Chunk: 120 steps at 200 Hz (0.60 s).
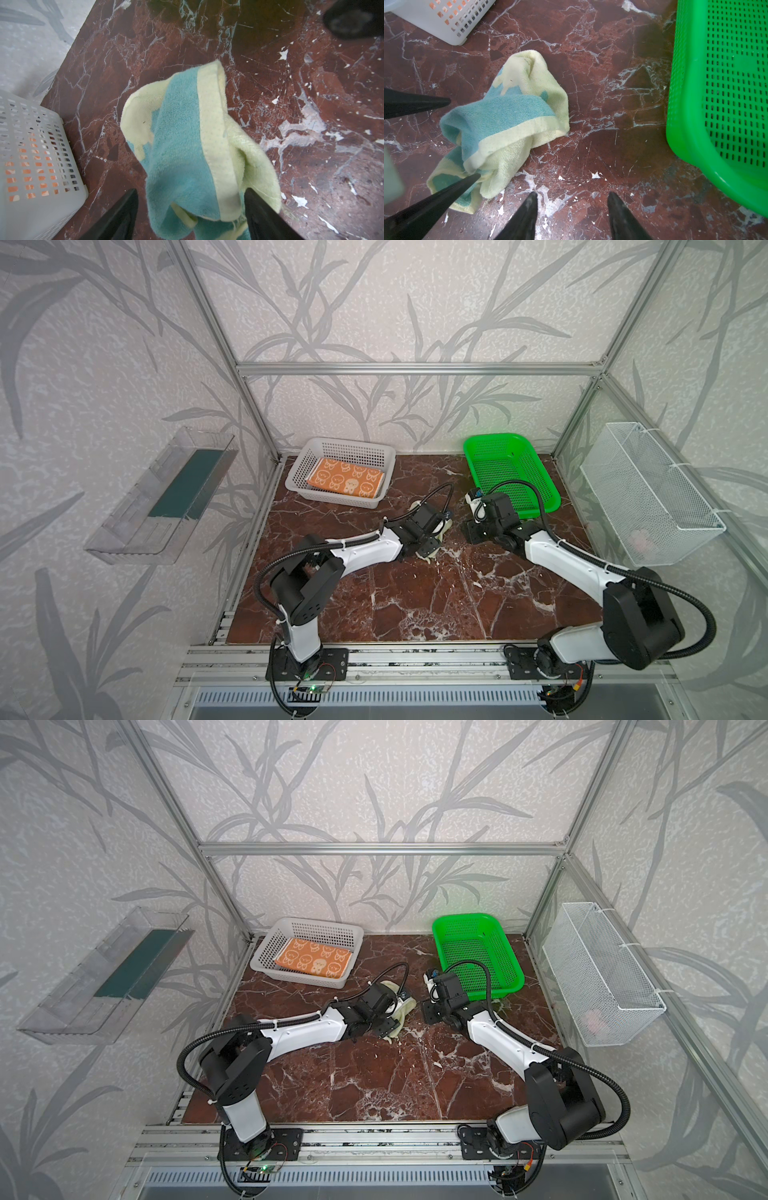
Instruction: Fold and stack the towels
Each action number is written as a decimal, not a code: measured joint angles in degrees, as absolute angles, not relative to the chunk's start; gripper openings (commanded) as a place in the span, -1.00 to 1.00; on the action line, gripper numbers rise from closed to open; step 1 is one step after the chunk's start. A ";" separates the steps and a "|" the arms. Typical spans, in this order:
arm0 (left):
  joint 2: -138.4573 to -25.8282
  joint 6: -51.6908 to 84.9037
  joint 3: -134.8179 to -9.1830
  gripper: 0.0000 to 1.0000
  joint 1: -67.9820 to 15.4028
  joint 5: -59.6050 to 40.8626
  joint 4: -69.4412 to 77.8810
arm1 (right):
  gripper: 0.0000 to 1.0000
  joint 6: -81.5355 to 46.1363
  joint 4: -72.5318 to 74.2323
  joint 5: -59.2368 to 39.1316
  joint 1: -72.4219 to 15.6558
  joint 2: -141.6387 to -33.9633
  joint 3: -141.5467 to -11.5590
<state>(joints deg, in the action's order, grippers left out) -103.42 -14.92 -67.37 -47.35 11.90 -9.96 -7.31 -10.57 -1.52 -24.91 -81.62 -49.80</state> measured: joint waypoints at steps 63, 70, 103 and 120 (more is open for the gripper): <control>-105.67 -14.35 -68.82 0.62 -47.33 12.43 -11.27 | 0.10 -7.73 -10.46 -1.54 -24.82 -81.28 -49.15; -106.19 -14.15 -69.06 0.56 -47.33 12.62 -11.55 | 0.10 -7.75 -10.41 -1.56 -24.82 -81.28 -49.04; -107.09 -13.21 -69.25 0.33 -47.33 13.54 -12.40 | 0.10 -8.01 -10.37 -1.63 -24.77 -81.25 -48.60; -107.09 -12.95 -69.30 0.21 -47.33 13.67 -12.43 | 0.10 -8.16 -10.33 -1.87 -24.80 -81.14 -48.60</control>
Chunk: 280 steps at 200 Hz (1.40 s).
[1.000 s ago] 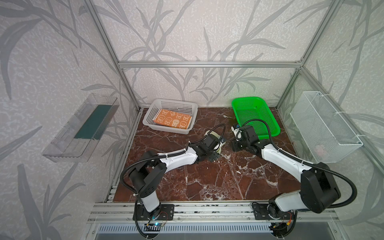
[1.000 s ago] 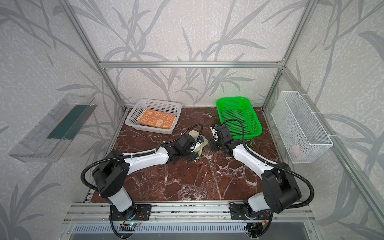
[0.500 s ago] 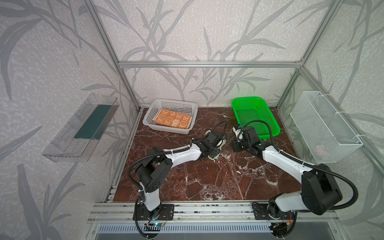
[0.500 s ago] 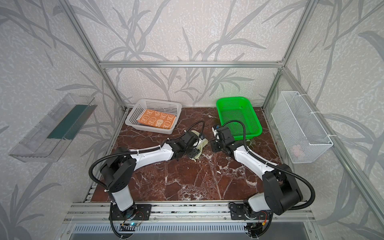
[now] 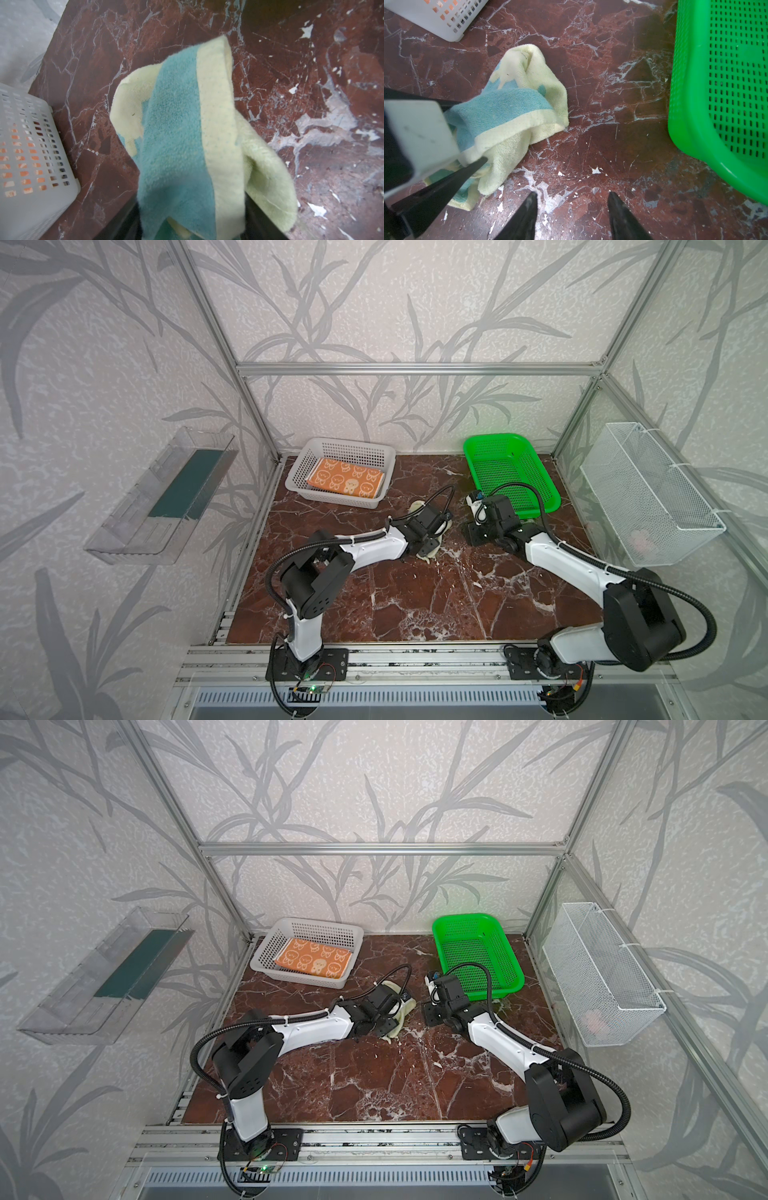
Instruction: Fold and stack the towels
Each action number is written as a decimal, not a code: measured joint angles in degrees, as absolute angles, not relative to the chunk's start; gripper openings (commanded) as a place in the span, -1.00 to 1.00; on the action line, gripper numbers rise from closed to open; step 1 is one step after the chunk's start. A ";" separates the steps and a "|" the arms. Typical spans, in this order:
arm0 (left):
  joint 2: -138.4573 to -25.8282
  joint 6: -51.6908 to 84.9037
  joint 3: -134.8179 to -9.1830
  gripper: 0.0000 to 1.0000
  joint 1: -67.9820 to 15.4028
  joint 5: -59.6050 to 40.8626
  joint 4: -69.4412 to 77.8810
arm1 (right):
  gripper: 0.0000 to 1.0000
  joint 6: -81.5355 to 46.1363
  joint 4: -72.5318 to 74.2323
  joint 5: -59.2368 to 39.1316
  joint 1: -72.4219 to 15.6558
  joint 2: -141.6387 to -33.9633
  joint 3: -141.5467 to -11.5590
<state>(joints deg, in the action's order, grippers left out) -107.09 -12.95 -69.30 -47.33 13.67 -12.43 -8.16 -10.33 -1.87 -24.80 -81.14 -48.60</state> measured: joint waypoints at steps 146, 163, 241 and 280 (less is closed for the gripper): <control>-106.45 -11.29 -73.45 -0.96 -46.33 10.55 -19.64 | 0.10 -8.58 -10.07 -3.51 -24.77 -80.86 -48.60; -106.45 -11.29 -75.02 -1.00 -46.30 10.57 -21.41 | 0.12 -8.56 -9.89 -3.77 -24.77 -81.41 -48.60; -102.85 -11.66 -75.48 -1.00 -46.39 16.36 -23.29 | 0.18 -5.74 -3.33 -6.74 -24.77 -82.89 -47.83; -94.65 -14.52 -68.12 -1.00 -46.46 18.59 -17.56 | 0.17 -1.61 5.50 -9.52 -24.77 -82.91 -43.92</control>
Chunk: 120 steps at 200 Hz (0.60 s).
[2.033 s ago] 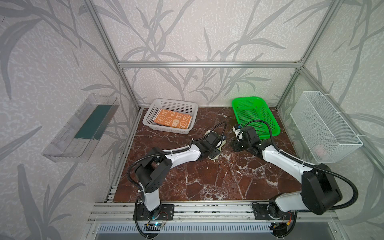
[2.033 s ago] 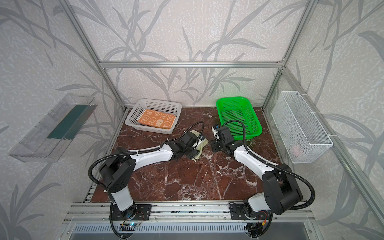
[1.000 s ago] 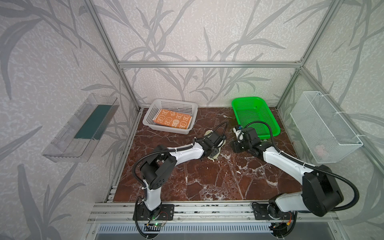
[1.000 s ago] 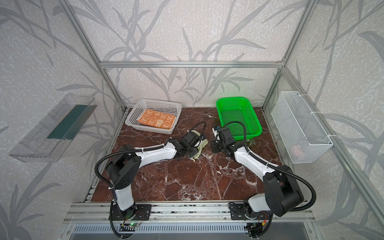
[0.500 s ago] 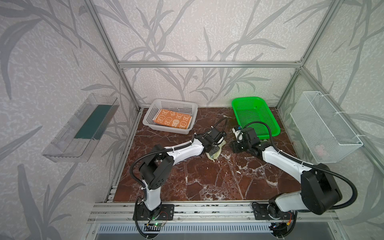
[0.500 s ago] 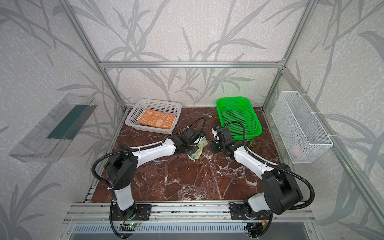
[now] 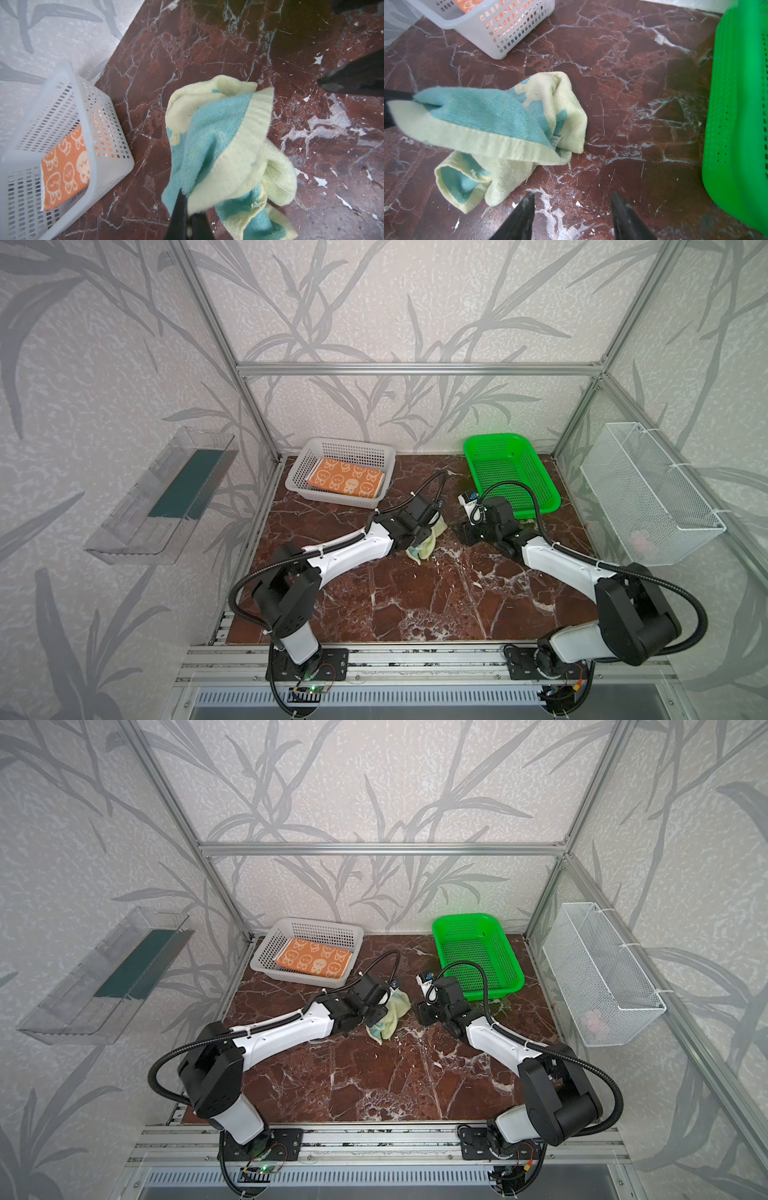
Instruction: Fold and stack the towels
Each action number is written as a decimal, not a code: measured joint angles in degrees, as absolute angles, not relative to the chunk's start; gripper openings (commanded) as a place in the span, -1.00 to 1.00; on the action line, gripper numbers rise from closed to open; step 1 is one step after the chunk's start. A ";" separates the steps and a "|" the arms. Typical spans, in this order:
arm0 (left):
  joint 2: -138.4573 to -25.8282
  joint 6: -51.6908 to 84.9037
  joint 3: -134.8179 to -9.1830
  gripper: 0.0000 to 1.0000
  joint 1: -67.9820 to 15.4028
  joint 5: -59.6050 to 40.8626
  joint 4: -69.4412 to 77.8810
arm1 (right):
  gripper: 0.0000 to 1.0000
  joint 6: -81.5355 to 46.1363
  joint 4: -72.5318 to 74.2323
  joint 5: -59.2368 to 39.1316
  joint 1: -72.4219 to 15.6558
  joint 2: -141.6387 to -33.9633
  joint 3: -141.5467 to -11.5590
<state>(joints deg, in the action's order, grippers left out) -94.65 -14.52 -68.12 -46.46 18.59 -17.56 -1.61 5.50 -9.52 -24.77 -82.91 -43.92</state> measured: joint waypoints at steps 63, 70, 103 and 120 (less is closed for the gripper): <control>-86.39 -18.96 -58.08 -1.00 -46.65 19.53 -7.70 | 0.12 8.86 16.03 -13.63 -24.77 -86.98 -43.35; -86.00 -19.25 -57.98 -1.00 -46.65 19.53 -7.20 | 0.11 9.74 16.27 -14.09 -24.77 -87.68 -43.53; -84.38 -19.90 -56.66 -1.00 -46.68 19.42 -5.87 | 0.09 14.66 16.27 -17.21 -24.77 -90.70 -45.91; -83.92 -19.90 -55.83 -1.00 -46.65 19.44 -5.80 | 0.06 19.18 16.34 -18.81 -24.77 -90.85 -46.35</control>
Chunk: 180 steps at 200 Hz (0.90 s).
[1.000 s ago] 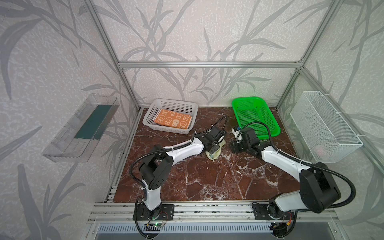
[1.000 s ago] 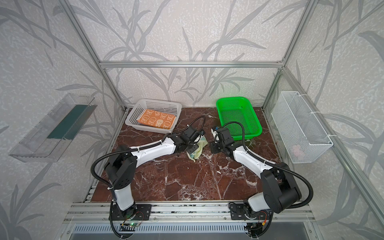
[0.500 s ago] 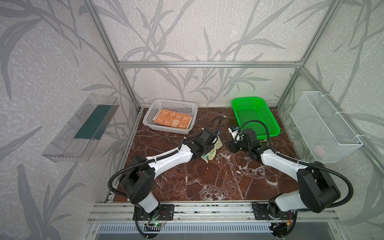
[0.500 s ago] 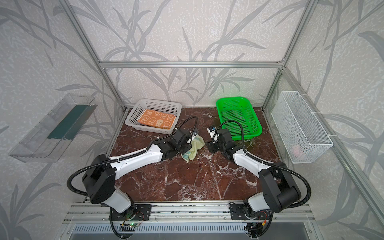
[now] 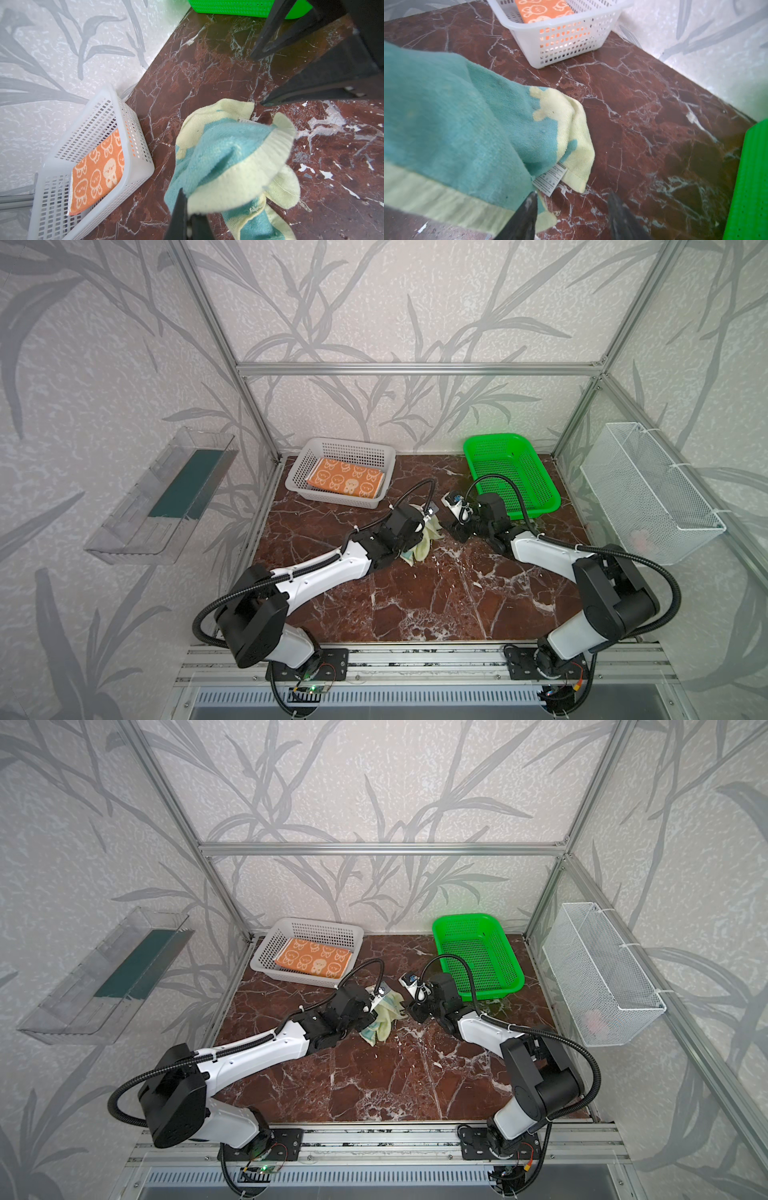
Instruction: Fold and stack the towels
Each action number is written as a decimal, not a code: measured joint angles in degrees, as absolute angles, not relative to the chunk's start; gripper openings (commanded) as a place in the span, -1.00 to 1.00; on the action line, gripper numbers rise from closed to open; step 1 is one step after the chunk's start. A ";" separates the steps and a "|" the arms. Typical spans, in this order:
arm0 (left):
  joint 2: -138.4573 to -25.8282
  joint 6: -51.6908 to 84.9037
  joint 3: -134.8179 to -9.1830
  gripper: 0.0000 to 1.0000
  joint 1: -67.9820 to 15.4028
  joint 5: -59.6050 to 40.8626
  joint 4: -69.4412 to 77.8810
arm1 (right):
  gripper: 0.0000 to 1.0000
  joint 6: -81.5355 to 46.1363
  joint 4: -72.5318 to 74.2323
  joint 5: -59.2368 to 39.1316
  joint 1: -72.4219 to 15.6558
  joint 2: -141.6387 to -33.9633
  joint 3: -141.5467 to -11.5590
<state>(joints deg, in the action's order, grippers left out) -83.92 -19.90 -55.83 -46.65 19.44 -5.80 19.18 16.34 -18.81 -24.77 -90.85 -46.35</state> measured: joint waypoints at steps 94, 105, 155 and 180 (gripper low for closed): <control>-83.44 -17.54 -55.33 -1.00 -45.56 21.15 -6.02 | -0.28 39.07 5.48 -21.54 -24.45 -89.43 -47.18; -83.44 -16.97 -55.27 -1.00 -45.30 21.08 -6.02 | -0.28 40.71 4.43 -22.17 -24.40 -89.58 -47.20; -83.46 -15.68 -54.46 -1.00 -44.91 20.93 -6.13 | -0.27 44.93 0.32 -24.69 -24.36 -95.39 -52.25; -83.46 -15.33 -53.98 -1.00 -44.75 20.97 -6.35 | -0.27 46.06 -1.87 -26.48 -24.36 -98.54 -56.16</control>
<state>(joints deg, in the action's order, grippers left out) -83.46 -15.33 -53.98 -44.75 20.97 -6.35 46.06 -1.87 -26.48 -24.36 -98.54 -56.16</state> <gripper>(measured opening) 0.048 0.365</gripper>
